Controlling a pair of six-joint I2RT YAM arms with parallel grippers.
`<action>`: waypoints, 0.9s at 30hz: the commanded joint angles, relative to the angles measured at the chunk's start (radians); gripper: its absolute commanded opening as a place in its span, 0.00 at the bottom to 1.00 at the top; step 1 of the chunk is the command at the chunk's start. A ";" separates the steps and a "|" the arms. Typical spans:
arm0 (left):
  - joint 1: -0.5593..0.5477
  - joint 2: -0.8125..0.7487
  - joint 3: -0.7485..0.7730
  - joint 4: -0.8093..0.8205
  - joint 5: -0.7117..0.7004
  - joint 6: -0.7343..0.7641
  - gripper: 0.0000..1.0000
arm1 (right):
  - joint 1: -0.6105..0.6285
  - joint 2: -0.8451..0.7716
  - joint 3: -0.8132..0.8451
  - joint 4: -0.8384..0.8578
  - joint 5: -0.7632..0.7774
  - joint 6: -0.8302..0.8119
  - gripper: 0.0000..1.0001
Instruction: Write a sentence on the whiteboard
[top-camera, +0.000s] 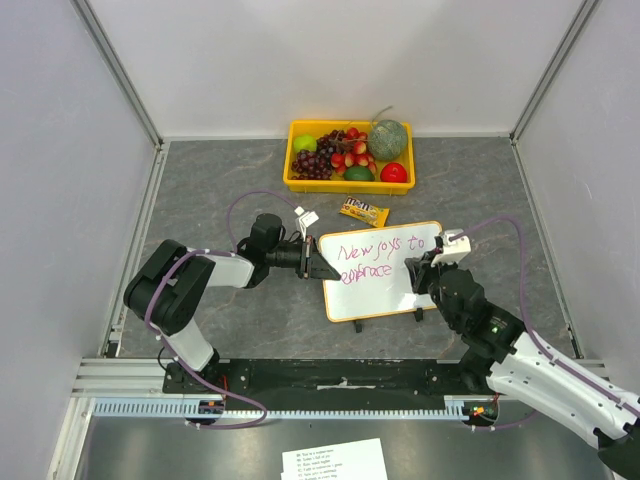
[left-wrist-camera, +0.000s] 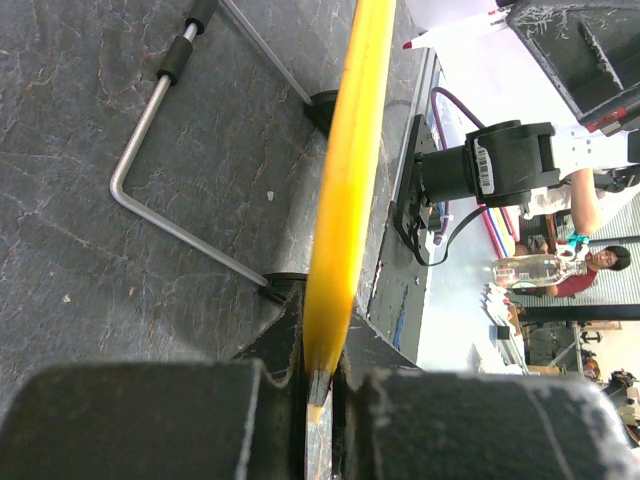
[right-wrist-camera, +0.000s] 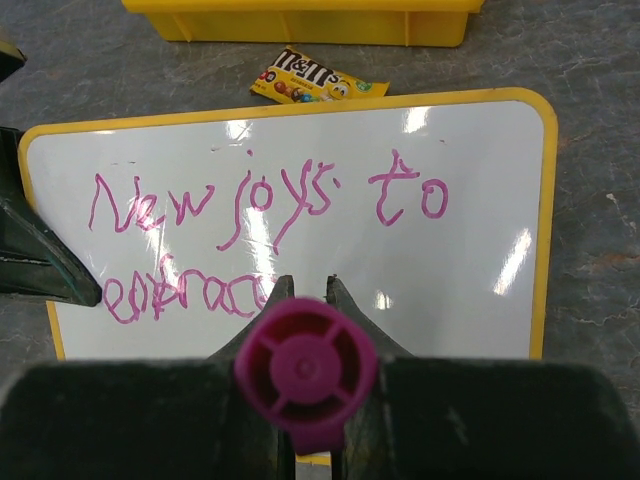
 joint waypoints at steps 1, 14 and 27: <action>0.010 0.052 -0.018 -0.178 -0.186 0.069 0.02 | -0.001 0.003 -0.021 0.069 0.022 0.022 0.00; 0.012 0.051 -0.018 -0.178 -0.190 0.067 0.02 | -0.003 0.077 -0.073 0.093 0.058 0.054 0.00; 0.012 0.025 -0.023 -0.190 -0.207 0.075 0.02 | -0.001 -0.110 0.048 -0.028 0.012 0.053 0.00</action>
